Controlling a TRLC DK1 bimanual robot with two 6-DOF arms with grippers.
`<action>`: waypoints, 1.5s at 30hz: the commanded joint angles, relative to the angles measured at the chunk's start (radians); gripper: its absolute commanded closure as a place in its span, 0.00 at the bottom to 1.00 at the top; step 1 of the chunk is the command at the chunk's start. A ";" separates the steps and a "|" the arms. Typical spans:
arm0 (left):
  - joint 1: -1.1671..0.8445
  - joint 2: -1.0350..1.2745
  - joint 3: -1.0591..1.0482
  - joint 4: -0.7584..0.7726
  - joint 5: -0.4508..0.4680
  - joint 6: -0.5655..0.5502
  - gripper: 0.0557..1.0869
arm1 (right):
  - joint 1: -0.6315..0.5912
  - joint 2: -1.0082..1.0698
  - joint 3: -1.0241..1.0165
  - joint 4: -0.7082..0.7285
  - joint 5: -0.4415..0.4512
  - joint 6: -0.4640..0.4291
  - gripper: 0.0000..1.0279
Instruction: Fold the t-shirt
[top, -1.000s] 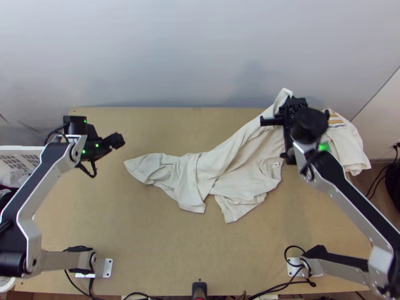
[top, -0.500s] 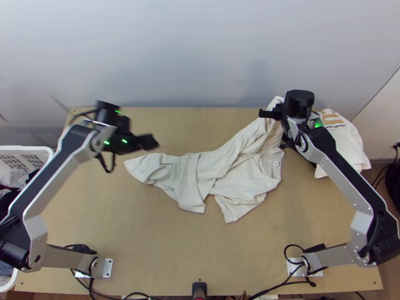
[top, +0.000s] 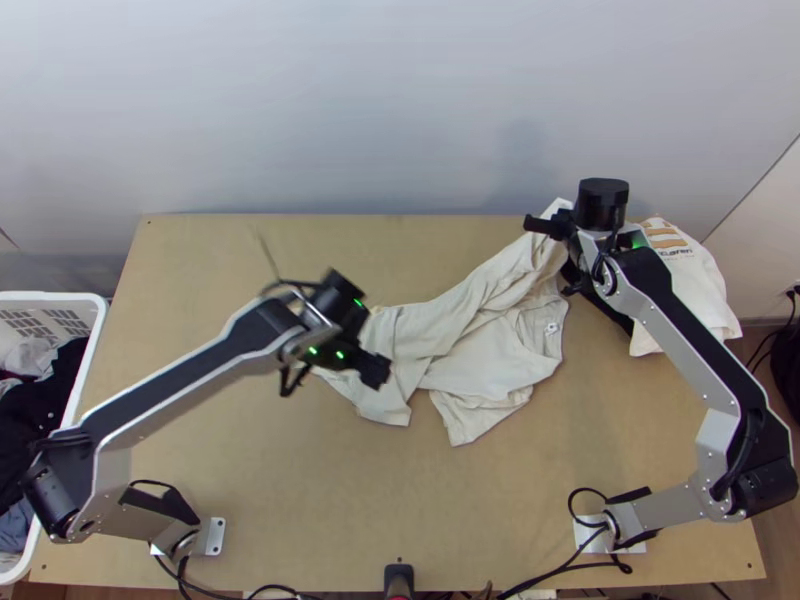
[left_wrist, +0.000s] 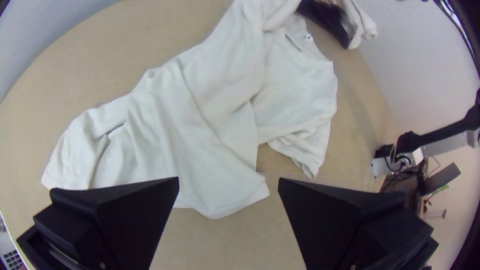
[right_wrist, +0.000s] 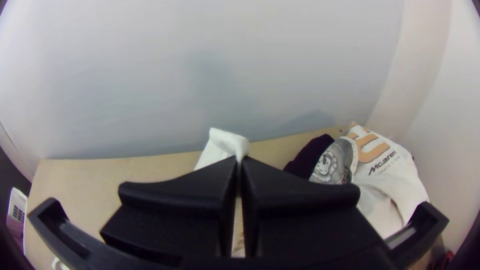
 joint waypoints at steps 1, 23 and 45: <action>-0.153 0.052 -0.017 0.048 -0.071 -0.007 0.07 | -0.011 -0.003 -0.003 -0.005 0.000 0.045 0.97; -0.311 0.270 0.010 0.048 -0.174 -0.119 0.11 | -0.063 -0.065 -0.083 0.012 0.005 0.091 0.97; -0.268 0.330 0.007 0.102 -0.195 -0.113 0.90 | -0.066 -0.089 -0.097 0.006 0.008 0.099 0.97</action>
